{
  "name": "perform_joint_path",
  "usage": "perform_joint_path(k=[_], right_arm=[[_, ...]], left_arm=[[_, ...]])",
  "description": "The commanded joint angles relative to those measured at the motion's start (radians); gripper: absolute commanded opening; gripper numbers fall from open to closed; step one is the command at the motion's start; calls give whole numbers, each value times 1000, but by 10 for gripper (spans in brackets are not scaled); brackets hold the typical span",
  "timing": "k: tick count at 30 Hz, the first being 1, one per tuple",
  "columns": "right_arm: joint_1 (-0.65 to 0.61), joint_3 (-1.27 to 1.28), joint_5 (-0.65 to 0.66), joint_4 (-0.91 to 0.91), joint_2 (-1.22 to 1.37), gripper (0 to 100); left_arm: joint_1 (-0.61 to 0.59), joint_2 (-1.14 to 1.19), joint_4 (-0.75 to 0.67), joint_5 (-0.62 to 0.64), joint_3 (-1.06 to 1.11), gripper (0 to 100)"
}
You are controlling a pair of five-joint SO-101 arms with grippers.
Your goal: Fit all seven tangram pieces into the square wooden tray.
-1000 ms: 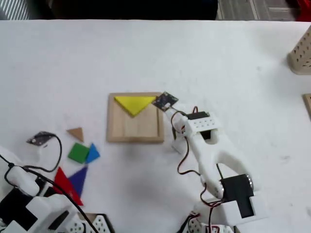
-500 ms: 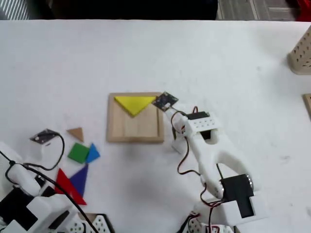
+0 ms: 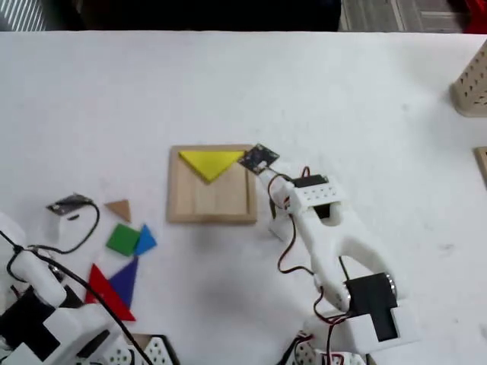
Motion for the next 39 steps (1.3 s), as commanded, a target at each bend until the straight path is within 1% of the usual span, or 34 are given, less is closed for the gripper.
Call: perform_joint_path(k=[1,3,4,7,9,12,16,18,23,28,32,35,38,39], right_arm=[[-15,3,11,22,-22,19],[-15,3,11,22,-22,19],[-15,3,11,22,-22,19],[-15,3,11,22,-22,19],[-15,3,11,22,-22,19],[-15,3,11,22,-22,19],[-15,3,11,22,-22,19],[-15,3,11,22,-22,19],[-15,3,11,22,-22,19],[-15,3,11,22,-22,19],[-15,3,11,22,-22,19],[-15,3,11,22,-22,19],[-15,5,11,22,-22,19],[-15,5,11,22,-22,19]], left_arm=[[38,-134,26,-264,94,21],[50,-240,-21,-290,181,21],[56,-300,-58,-282,226,22],[82,-470,-146,-189,336,24],[107,-558,-178,-118,391,24],[150,-605,-183,-91,450,24],[179,-605,-210,-89,473,24],[202,-605,-245,-86,500,23],[262,-604,-400,5,601,22],[259,-604,-400,26,600,21],[236,-584,-470,75,580,21],[189,-469,-496,74,500,21],[142,-271,-500,64,358,21],[127,-209,-489,37,311,21]])
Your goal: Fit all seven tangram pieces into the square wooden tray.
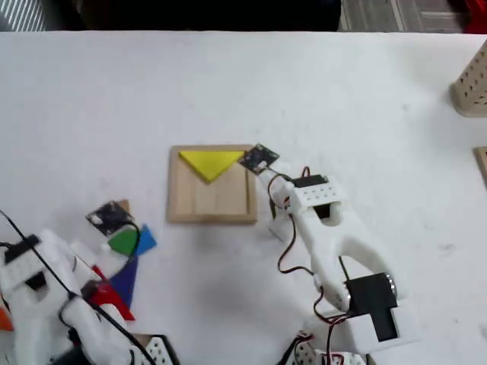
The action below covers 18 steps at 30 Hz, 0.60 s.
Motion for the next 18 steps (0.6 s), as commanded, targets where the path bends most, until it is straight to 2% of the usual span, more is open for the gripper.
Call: perform_joint_path(k=[1,3,5,12,14,18], right_arm=[[-15,5,11,22,-22,19],[-15,5,11,22,-22,19],[-15,5,11,22,-22,19],[-15,5,11,21,-22,19],[-15,5,11,21,-22,19],[-15,5,11,19,-22,19]], left_arm=[[-76,297,17,-75,-212,20],[-104,344,100,-152,-282,20],[-130,337,157,-167,-327,21],[-136,130,181,-170,-293,39],[-136,44,183,-163,-245,120],[-128,-111,172,-100,-126,365]])
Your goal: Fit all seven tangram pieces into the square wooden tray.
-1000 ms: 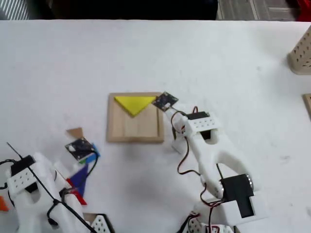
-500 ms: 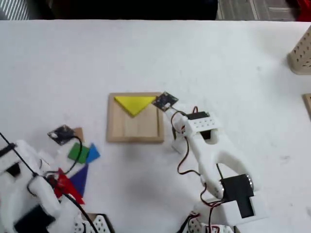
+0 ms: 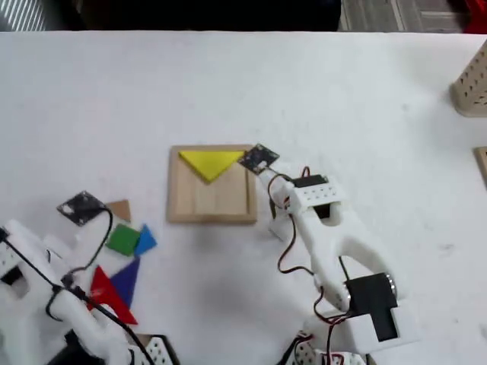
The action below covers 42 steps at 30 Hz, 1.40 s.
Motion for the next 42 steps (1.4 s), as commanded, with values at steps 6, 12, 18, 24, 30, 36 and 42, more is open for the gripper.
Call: perform_joint_path(k=[6,12,18,24,30,36,42], right_arm=[[-15,5,12,21,-22,19],[-25,6,58,24,-22,19],[-31,6,61,24,-22,19],[-31,6,63,24,-22,19],[-31,6,60,24,-22,19],[-31,6,60,24,-22,19],[-30,6,41,24,-22,19]], left_arm=[[84,-206,-127,86,235,340],[64,-214,-364,244,342,372],[54,-216,-361,215,354,276],[-12,-211,-275,-57,400,298],[-61,-214,-207,-221,358,297],[-64,-214,-207,114,186,256],[-142,-214,-166,505,-58,167]])
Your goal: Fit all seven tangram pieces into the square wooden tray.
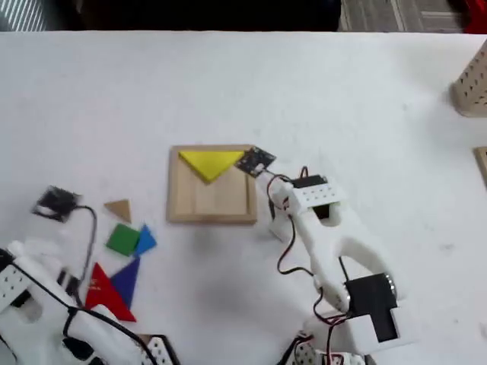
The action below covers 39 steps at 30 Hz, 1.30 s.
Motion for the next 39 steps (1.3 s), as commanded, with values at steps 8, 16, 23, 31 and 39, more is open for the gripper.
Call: perform_joint_path(k=[8,16,23,31,39], right_arm=[[-31,-25,-123,19,-21,18],[-214,-129,-292,140,-87,18],[-364,-117,-365,122,-245,18],[-636,-66,-506,-110,-254,22],[-898,23,-694,-453,-226,22]], left_arm=[[-225,-8,94,285,-407,158],[-366,53,0,325,-512,158],[-367,400,57,385,-796,158],[-366,713,121,402,-1123,158],[-366,845,118,502,-1261,162]])
